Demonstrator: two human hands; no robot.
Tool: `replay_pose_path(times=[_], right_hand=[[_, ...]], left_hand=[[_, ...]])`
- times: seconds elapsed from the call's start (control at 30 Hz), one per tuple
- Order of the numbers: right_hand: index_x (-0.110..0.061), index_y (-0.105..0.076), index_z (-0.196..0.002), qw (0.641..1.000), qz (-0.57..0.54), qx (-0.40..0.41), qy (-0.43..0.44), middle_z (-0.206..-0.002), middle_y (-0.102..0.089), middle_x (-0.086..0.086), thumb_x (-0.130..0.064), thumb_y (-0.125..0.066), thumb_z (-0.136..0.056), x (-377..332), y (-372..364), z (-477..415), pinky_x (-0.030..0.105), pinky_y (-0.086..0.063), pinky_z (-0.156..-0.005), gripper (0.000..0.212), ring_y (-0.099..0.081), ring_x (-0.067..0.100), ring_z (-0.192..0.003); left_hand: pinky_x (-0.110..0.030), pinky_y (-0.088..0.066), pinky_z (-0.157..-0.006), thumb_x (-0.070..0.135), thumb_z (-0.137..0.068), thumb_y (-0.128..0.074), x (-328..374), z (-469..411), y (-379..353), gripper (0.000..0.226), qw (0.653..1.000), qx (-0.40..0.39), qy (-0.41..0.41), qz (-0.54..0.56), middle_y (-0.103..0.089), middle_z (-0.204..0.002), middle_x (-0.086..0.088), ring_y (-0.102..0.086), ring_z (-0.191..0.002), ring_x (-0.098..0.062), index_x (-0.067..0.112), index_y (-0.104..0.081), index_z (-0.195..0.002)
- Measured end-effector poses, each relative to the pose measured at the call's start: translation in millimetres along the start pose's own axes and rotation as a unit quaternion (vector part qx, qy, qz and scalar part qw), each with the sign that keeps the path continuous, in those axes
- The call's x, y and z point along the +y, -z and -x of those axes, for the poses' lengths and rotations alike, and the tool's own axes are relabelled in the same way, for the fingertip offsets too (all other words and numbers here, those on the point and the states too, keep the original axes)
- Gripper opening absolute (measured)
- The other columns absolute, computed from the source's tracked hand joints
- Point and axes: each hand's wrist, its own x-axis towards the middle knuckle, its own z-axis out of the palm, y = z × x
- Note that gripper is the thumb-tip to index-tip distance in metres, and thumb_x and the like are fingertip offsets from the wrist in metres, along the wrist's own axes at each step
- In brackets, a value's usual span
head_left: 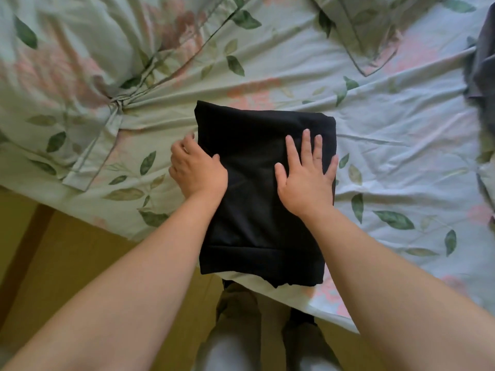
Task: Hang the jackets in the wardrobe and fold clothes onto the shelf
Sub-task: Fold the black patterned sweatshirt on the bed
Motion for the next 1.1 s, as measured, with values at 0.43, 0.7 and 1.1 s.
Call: replay_pose_path(times=[0.43, 0.7, 1.1], right_hand=[[-0.035, 0.003, -0.16, 0.999, 0.007, 0.05, -0.002, -0.169, 0.01, -0.003, -0.061, -0.014, -0.101, 21, -15, -52, 0.055, 0.006, -0.123, 0.067, 0.015, 0.017, -0.154], [-0.033, -0.002, -0.161, 0.997, 0.032, 0.069, -0.009, -0.17, 0.005, -0.002, -0.06, -0.017, -0.1, 21, -30, -58, 0.055, 0.005, -0.123, 0.068, 0.009, 0.018, -0.155], [-0.006, -0.043, -0.151, 0.949, 0.052, 0.099, 0.296, -0.161, -0.033, 0.015, -0.011, -0.044, -0.104, 118, -15, 57, 0.054, -0.026, -0.119, 0.047, -0.027, 0.032, -0.151]], left_hand=[[-0.06, -0.002, -0.123, 0.065, -0.099, -0.021, -5, -34, -52, 0.072, 0.946, -0.096, -0.27, -0.151, 0.002, -0.17, 0.008, 0.007, -0.156, -0.017, 0.032, -0.005, -0.162], [-0.056, -0.003, -0.124, 0.063, -0.098, -0.026, -9, -37, -59, 0.073, 0.945, -0.081, -0.289, -0.13, -0.003, -0.17, 0.007, 0.003, -0.156, -0.019, 0.031, -0.011, -0.162], [-0.056, -0.022, -0.122, 0.005, -0.096, -0.027, -129, 1, 45, 0.064, 0.694, -0.142, -0.666, -0.233, -0.02, -0.167, -0.012, -0.016, -0.155, -0.032, 0.01, -0.023, -0.16]])
